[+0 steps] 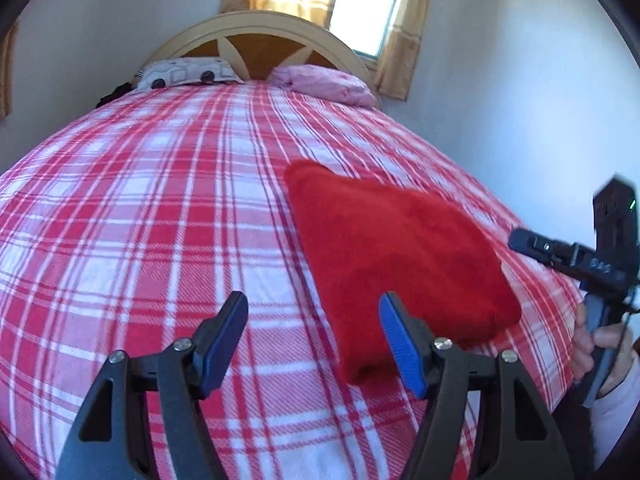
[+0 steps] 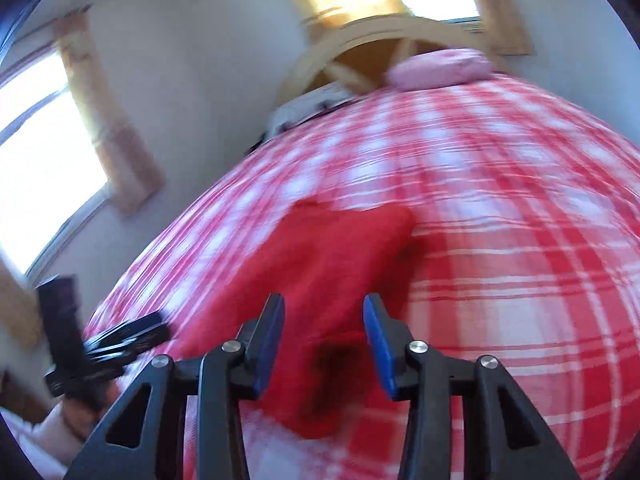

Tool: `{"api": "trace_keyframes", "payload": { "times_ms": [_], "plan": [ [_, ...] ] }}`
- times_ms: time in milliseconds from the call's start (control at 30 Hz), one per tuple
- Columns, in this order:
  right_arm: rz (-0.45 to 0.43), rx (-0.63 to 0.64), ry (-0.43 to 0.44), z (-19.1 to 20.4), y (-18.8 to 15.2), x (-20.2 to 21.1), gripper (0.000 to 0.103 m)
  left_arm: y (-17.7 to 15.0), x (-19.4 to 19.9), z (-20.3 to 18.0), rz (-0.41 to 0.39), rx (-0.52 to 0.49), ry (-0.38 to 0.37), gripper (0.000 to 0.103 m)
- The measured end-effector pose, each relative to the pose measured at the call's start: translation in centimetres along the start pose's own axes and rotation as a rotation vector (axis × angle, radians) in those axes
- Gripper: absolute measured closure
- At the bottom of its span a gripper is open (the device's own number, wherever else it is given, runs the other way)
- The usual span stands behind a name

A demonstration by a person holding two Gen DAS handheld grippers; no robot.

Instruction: Fold small clothes

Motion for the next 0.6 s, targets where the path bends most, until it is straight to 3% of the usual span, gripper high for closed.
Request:
{"api": "trace_keyframes", "payload": {
  "times_ms": [67, 133, 267, 367, 467, 600],
  "plan": [
    [0.032, 0.022, 0.037, 1.5, -0.5, -1.7, 0.067, -0.2, -1.2, 0.1, 0.018, 0.006, 0.009, 0.032],
    [0.086, 0.021, 0.068, 2.9, -1.7, -4.4, 0.067, -0.9, -2.5, 0.6, 0.086, 0.015, 0.079, 0.031],
    [0.311, -0.043, 0.18, 4.0, -6.6, -10.8, 0.067, -2.9, -3.0, 0.8, 0.135, 0.024, 0.141, 0.032],
    [0.287, 0.064, 0.138, 5.4, -7.3, -10.4, 0.067, -3.9, -2.4, 0.8, 0.139, -0.018, 0.174, 0.034],
    [0.296, 0.005, 0.151, 5.0, -5.8, -9.2, 0.067, -3.9, -1.8, 1.3, 0.131, 0.008, 0.143, 0.033],
    [0.123, 0.011, 0.168, 4.7, -0.4, -5.3, 0.067, -1.4, 0.1, 1.9, 0.05, 0.044, 0.095, 0.036]
  ]
}}
Point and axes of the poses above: each gripper's, at about its wrist camera, not at the fingertips, and x roughly against the way its jaws point, z to its left, y to its top, the point moved 6 cm from there along -x, roughly the way its jaws point, and after that the axes turned 14 degrees about -x, right-handed, at the moved point
